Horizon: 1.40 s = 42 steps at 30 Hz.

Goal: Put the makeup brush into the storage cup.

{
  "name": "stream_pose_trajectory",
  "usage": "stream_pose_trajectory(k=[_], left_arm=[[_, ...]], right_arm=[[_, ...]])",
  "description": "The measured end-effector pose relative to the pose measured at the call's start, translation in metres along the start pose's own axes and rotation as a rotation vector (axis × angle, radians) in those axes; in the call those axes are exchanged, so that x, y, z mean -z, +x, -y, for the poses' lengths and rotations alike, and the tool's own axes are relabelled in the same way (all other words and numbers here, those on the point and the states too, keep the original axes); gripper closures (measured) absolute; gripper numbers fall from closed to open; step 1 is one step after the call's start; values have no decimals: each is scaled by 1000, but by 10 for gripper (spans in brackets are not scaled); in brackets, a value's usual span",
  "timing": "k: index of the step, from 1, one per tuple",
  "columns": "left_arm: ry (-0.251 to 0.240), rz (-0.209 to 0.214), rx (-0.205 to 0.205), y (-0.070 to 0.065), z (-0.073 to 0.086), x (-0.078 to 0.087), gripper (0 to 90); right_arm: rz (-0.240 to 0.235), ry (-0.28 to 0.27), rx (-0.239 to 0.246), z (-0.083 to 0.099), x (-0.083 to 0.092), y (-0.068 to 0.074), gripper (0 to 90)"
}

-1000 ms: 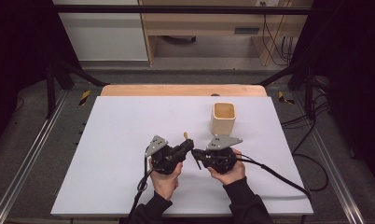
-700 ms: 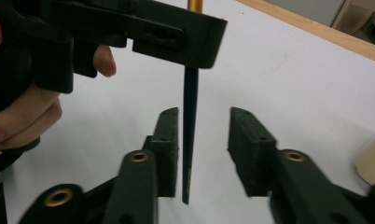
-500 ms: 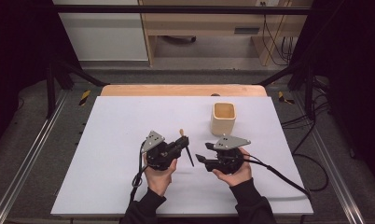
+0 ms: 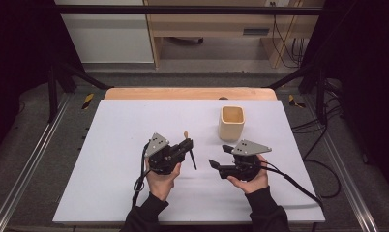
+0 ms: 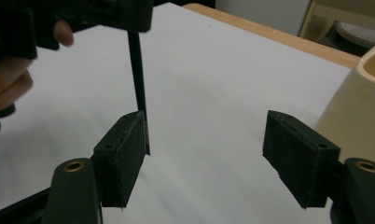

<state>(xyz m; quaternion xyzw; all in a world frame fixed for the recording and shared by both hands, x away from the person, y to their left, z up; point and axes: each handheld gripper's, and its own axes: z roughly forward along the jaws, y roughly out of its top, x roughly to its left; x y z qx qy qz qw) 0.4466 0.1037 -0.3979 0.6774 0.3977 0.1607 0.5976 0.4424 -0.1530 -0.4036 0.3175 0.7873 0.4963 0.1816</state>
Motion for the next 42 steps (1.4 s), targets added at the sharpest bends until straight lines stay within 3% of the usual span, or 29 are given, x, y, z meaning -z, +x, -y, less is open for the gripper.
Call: stream_pose_trajectory(k=[6,18,29,34,42], left_arm=[[4,-1,-15,-13,3,-8,832],[6,14,-2,-28,8,-18,832],[10,31,5,-35,12,-22,832],[15,40,7,-36,13,-24,832],[23,44,9,-36,13,-24,832]], right_arm=[[-35,-51,-26,3,-7,5,343],[-59,-84,-52,8,-18,10,454],[-74,-94,-58,10,-21,12,650],[-78,-95,-53,10,-20,12,795],[-87,-93,-44,11,-20,13,833]])
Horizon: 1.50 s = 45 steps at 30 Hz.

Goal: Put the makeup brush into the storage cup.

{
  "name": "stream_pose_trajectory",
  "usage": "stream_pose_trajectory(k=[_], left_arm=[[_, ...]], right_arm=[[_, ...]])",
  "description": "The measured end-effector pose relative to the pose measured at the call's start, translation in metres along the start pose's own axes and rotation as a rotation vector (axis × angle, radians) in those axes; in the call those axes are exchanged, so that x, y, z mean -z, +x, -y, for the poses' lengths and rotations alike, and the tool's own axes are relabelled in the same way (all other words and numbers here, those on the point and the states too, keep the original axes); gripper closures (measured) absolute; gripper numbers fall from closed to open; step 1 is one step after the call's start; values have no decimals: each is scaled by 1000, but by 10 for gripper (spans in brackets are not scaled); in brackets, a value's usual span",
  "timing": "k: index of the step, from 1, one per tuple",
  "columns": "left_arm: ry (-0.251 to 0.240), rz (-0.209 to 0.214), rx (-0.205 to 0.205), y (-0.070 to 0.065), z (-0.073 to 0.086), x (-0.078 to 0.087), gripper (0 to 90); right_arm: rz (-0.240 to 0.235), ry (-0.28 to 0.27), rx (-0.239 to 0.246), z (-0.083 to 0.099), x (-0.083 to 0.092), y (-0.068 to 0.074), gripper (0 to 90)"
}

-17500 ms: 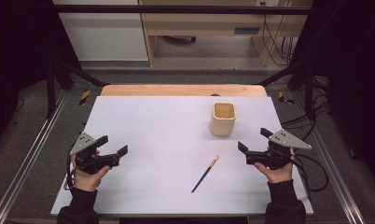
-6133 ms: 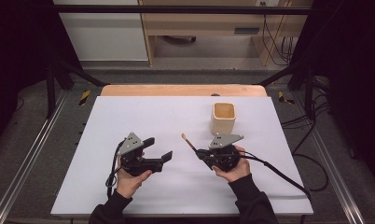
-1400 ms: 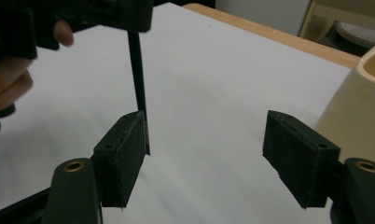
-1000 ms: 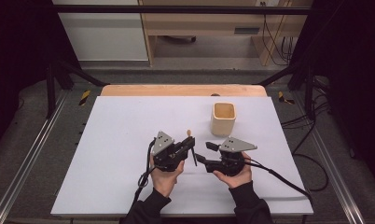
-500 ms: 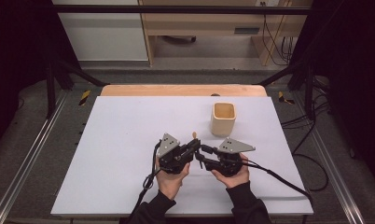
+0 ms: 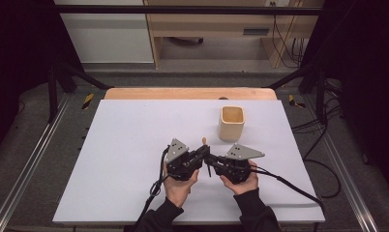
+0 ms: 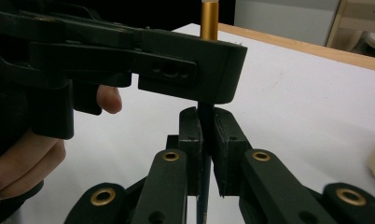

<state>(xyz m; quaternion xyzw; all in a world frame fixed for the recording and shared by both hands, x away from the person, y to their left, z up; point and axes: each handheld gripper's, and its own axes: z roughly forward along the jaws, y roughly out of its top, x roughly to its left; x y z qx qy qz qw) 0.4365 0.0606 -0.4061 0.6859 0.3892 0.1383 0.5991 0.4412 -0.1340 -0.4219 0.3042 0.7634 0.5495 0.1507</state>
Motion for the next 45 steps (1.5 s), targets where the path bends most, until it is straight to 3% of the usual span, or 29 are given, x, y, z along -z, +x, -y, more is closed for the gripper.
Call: stream_pose_trajectory(k=[5,11,15,19,23,26,27,28,31,34,39,40,45], left_arm=[[-2,10,-13,1,-1,1,810],[-19,19,-42,7,-11,12,594],[-8,10,-51,18,-18,24,506],[18,-15,-90,36,-23,43,432],[25,-18,-89,50,-24,56,369],[42,-60,-100,68,-20,74,345],[42,-60,-100,68,-20,74,339],[49,-79,-89,78,-17,82,328],[57,-96,-86,85,-14,88,299],[88,-137,-93,101,-3,100,268],[121,-176,-92,114,6,109,222],[133,-200,-94,118,9,112,194],[155,-223,-88,127,15,117,150]], right_arm=[[-4,-3,0,0,0,0,835],[13,4,-1,-1,0,-1,835],[30,7,1,-1,1,-2,834],[43,-2,2,-4,4,-4,834],[57,-8,2,-5,5,-5,834],[76,-21,7,-8,8,-7,834],[76,-21,7,-8,8,-7,834],[82,-28,6,-10,9,-8,834],[89,-37,2,-12,11,-10,834],[107,-52,0,-15,14,-13,834],[126,-76,-6,-21,18,-18,834],[134,-90,-12,-24,20,-21,834],[157,-118,-20,-30,24,-28,834]])
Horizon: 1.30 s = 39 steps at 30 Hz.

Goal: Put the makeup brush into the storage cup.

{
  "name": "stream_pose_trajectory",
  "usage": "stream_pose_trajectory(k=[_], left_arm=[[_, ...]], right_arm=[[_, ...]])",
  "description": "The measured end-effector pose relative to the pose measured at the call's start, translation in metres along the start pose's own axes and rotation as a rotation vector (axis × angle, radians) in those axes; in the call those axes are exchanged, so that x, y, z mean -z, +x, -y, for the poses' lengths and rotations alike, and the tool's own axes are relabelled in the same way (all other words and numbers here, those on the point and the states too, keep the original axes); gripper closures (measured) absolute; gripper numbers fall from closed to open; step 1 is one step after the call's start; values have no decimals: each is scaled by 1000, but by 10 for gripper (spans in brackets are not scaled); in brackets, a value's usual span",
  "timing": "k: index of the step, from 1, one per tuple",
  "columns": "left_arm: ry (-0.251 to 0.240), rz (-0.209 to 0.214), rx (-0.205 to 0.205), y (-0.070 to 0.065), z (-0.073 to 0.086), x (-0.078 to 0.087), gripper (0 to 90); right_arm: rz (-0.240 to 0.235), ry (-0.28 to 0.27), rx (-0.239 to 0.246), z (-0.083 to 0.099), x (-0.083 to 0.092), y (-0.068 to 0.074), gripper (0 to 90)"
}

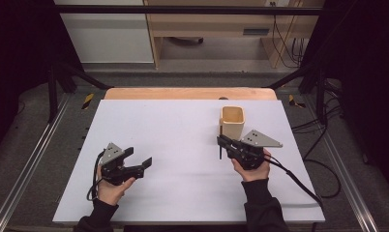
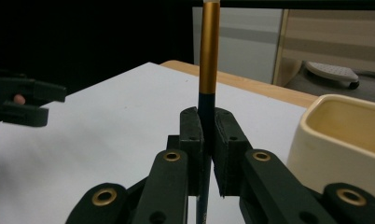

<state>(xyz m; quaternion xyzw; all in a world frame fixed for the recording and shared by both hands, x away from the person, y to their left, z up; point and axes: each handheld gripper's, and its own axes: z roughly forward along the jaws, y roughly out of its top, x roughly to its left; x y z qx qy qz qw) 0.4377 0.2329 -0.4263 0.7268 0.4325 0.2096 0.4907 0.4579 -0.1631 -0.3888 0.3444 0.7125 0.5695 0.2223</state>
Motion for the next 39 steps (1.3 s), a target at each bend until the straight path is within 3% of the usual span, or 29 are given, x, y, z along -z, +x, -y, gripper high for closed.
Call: stream_pose_trajectory(k=[9,21,39], left_arm=[[44,-39,-17,12,6,3,106],[53,-57,-22,16,8,5,98],[65,-60,-33,17,8,4,97]], right_arm=[[58,-51,-13,-15,7,-16,834],[102,-97,-30,-43,2,-29,834],[207,-92,-80,-64,-19,-58,834]])
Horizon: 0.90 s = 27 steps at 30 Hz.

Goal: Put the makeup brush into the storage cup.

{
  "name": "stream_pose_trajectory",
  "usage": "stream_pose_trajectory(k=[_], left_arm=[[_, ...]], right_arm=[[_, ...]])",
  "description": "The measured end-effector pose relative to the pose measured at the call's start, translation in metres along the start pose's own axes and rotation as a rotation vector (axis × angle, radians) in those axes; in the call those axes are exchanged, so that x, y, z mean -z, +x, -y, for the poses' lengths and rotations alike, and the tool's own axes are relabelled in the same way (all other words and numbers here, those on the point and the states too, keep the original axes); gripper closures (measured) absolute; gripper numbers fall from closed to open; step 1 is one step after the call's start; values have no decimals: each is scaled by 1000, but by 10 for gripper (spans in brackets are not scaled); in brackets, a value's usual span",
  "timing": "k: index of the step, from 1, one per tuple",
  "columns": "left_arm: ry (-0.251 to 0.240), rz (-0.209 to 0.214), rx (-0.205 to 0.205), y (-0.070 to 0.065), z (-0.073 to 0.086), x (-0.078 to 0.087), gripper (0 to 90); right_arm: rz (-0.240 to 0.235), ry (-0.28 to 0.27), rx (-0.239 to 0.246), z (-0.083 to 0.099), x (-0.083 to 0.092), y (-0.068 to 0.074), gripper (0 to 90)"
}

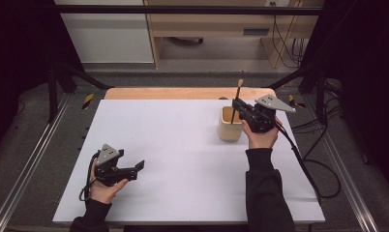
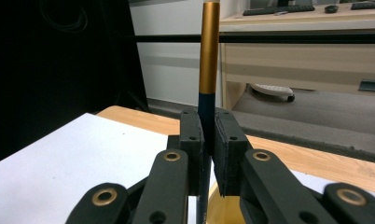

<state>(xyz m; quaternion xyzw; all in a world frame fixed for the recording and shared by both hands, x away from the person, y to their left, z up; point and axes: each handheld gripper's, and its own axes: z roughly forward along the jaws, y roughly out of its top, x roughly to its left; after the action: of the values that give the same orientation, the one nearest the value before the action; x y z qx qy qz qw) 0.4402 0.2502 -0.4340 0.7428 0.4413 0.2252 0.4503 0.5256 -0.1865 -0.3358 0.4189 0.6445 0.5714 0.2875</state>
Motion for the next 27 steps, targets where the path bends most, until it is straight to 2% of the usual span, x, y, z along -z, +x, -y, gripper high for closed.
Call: stream_pose_trajectory(k=[17,27], left_arm=[[4,-1,-6,0,0,0,97],[2,-1,-3,1,0,0,97]], right_arm=[[79,37,-21,-3,-29,-17,834],[110,75,-31,8,-48,-25,834]])
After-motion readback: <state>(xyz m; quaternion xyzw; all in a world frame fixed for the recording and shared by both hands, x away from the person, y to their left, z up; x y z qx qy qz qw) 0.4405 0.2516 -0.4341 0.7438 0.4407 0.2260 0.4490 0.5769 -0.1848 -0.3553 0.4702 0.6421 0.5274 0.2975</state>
